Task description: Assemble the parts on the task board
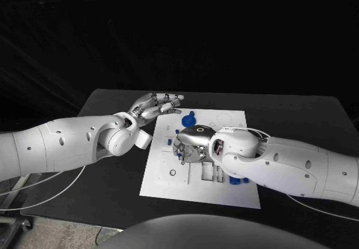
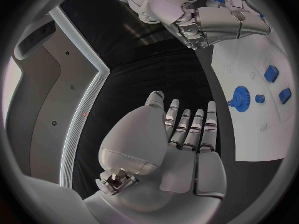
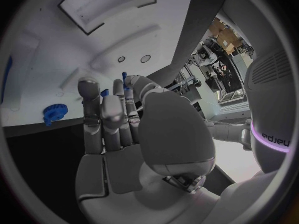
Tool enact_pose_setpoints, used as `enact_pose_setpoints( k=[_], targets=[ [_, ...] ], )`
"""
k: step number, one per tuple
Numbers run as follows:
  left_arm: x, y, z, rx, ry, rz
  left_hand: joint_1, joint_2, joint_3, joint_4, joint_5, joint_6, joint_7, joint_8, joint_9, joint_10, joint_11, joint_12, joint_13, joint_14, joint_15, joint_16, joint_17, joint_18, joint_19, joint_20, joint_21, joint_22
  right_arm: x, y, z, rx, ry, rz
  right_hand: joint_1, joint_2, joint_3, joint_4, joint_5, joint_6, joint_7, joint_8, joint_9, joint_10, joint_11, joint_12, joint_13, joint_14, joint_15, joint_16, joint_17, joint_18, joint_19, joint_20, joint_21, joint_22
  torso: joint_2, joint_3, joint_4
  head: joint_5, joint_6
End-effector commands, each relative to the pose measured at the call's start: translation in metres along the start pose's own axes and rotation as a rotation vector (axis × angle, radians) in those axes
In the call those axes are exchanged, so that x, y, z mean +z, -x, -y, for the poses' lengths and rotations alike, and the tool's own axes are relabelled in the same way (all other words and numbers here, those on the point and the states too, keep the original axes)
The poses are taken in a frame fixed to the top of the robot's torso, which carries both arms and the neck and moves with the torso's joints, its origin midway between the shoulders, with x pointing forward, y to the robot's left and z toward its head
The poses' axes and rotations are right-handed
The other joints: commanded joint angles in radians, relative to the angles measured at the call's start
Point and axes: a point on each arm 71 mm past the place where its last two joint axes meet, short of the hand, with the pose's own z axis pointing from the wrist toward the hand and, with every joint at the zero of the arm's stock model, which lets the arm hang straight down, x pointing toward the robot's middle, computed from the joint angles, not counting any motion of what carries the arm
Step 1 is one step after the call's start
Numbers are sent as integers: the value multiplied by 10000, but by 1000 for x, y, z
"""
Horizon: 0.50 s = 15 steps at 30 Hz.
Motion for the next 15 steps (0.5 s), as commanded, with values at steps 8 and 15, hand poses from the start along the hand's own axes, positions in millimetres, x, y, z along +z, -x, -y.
enact_pose_setpoints(
  k=[8,15],
  targets=[
    [1,-2,1,-19,-95,-159,91,13,76,-13,50,55,-10,45,9,83,27,88,14,85,14,41,-7,-121,59,7,42,-14,-1,-9,-1,-861,17,-85,61,-71,34,-40,-53,58,57,-73,-40,37,22,-55,-23,-133,34,-180,-120,120,-146,33,-200,627,-17,5,-11,117,2],
    [0,-2,1,-19,-110,-155,105,26,88,-18,52,77,-7,51,11,104,35,105,17,91,14,49,-6,-121,64,7,43,-18,-7,-9,-4,-1133,273,370,64,-80,32,-54,-72,68,57,-83,-52,35,25,-62,-27,-150,34,-203,-139,124,-165,36,-227,621,-15,8,-10,165,2]
  ],
)
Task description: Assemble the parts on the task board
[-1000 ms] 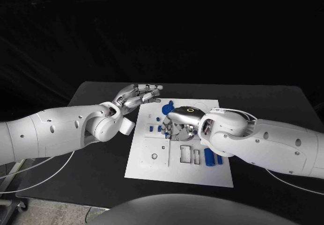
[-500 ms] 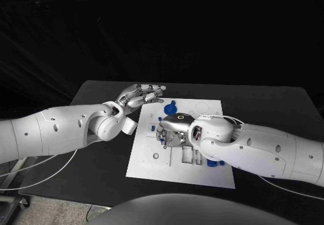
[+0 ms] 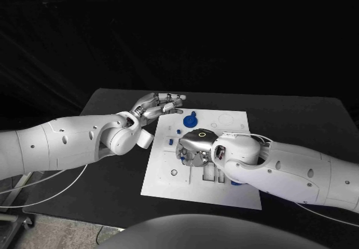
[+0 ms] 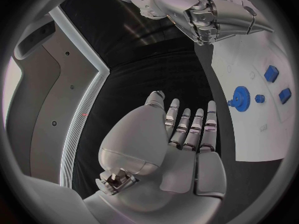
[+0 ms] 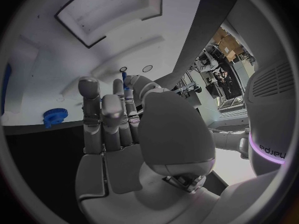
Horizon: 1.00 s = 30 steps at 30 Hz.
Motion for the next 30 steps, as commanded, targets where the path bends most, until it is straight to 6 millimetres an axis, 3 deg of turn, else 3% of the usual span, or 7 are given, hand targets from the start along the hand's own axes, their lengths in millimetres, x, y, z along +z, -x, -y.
enact_pose_setpoints(
  k=[1,11,30],
  targets=[
    [0,-2,1,-22,-121,-155,110,29,60,13,53,81,-7,53,13,70,0,50,9,58,-23,52,-7,-133,65,7,44,-12,-3,2,-3,-541,207,472,23,-37,33,-53,-28,31,21,-48,-3,19,8,-62,-14,-41,-1,-48,-8,124,-57,0,-63,623,0,8,-2,47,2],
    [1,-1,0,-11,-89,-148,111,30,61,13,53,82,-7,54,13,71,1,51,9,58,-23,53,-7,-133,66,7,44,-12,-12,0,0,-807,249,817,35,-55,31,-85,-25,58,21,-62,-21,41,4,-57,-14,-55,-4,-60,-18,122,-67,1,-34,629,-6,4,-4,71,2],
    [2,-1,-1,-11,-14,-163,145,48,86,7,57,91,4,60,11,89,15,67,9,66,-26,67,-7,-132,75,6,47,-21,-13,-15,5,-533,217,1003,20,-60,23,-103,1,116,18,-72,-44,93,-1,-38,-8,-67,-3,-59,-19,123,-88,5,-29,630,0,-1,9,182,2]
  ],
)
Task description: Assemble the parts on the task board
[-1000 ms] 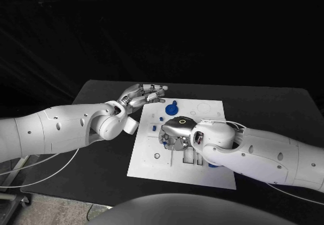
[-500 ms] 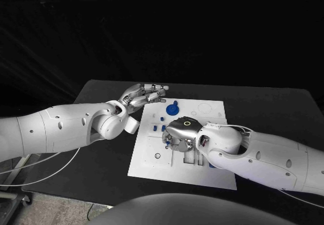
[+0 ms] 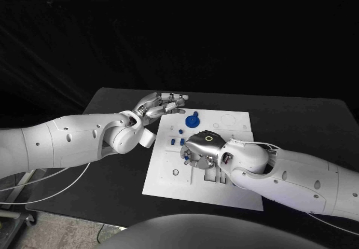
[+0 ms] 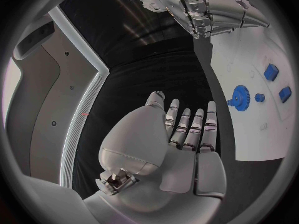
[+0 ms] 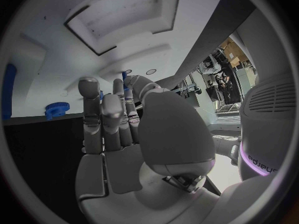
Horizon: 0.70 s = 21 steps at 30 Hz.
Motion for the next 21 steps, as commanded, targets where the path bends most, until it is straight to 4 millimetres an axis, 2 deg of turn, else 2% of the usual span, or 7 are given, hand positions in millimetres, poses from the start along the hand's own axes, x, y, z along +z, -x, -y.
enact_pose_setpoints(
  k=[1,11,21],
  targets=[
    [0,-2,0,-41,-38,-187,105,8,58,-21,58,91,4,61,14,52,-22,67,13,66,-26,67,-8,-140,76,6,48,-13,-2,-2,-1,-6,89,115,18,-58,-7,-74,9,93,-21,23,7,68,-38,-38,-1,-67,-3,-56,-6,122,-89,5,-24,625,0,-2,4,37,2],
    [0,0,-2,-30,55,-160,138,33,86,-24,61,91,14,64,11,55,-8,71,11,66,-22,75,-10,-139,83,6,50,-22,-8,-3,-3,137,120,181,17,-61,-14,-87,1,133,-31,27,2,93,-47,-28,3,-62,-7,-41,4,122,-88,4,-2,629,-10,1,-3,74,2],
    [1,1,-4,-42,180,-193,170,54,113,-30,65,88,27,65,8,55,3,72,9,66,-16,83,-11,-140,88,5,52,-30,-10,-4,-1,174,54,264,26,-63,-15,-104,-9,155,-38,28,-2,103,-54,-24,4,-65,-12,-52,-8,125,-92,3,-4,628,-5,3,-5,55,2]
  ],
)
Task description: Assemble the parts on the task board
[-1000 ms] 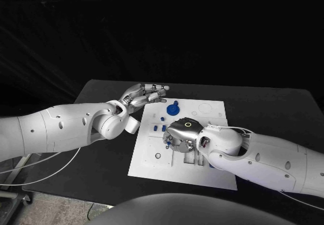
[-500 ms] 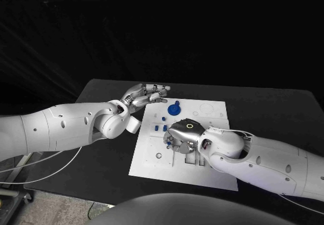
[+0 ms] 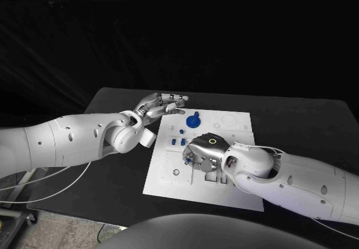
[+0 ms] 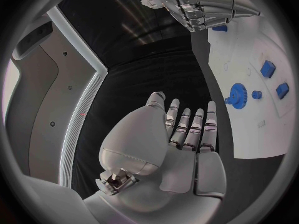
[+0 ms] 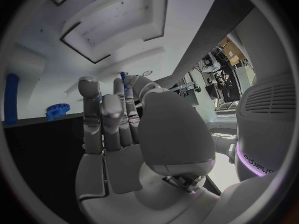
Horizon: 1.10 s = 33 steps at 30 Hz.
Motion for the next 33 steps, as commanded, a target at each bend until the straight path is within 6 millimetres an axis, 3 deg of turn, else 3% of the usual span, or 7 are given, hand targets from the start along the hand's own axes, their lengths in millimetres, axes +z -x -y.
enact_pose_setpoints(
  k=[1,8,17,33],
  targets=[
    [1,-3,0,-76,16,-261,117,1,59,25,65,51,-10,65,10,56,4,19,11,66,-15,43,-11,-142,88,5,51,-13,0,0,0,-13,11,116,26,-63,14,-77,10,77,-32,56,16,25,-49,-29,-7,-66,-12,-52,-9,125,-92,2,-4,630,7,3,2,-8,2],
    [1,-3,-1,-82,95,-289,144,15,80,18,68,68,-1,70,10,61,16,24,11,67,-11,48,-11,-142,92,5,52,-19,0,0,2,-21,-62,177,64,-65,23,-121,5,96,-36,45,3,38,-58,-26,-6,-73,-22,-67,-26,132,-103,-4,-15,628,11,-1,0,-11,2],
    [1,-3,-3,-96,177,-325,170,29,101,15,71,95,10,77,12,76,29,40,13,73,-7,58,-11,-142,96,5,54,-25,2,-2,0,20,-32,305,102,-30,-10,-216,-367,165,-32,-17,-55,59,-60,-28,-7,-72,-25,-64,-39,130,-117,-7,26,627,9,-1,6,-31,2],
    [1,-3,-5,-95,314,-337,201,55,134,25,73,149,36,95,16,100,60,63,16,96,2,83,-9,-141,106,4,58,-36,2,-4,-4,165,24,437,106,1,-46,-256,-599,229,-43,-46,-86,81,-71,-25,-5,-58,-30,-35,-26,128,-120,-6,63,627,7,0,1,-11,2]
  ],
)
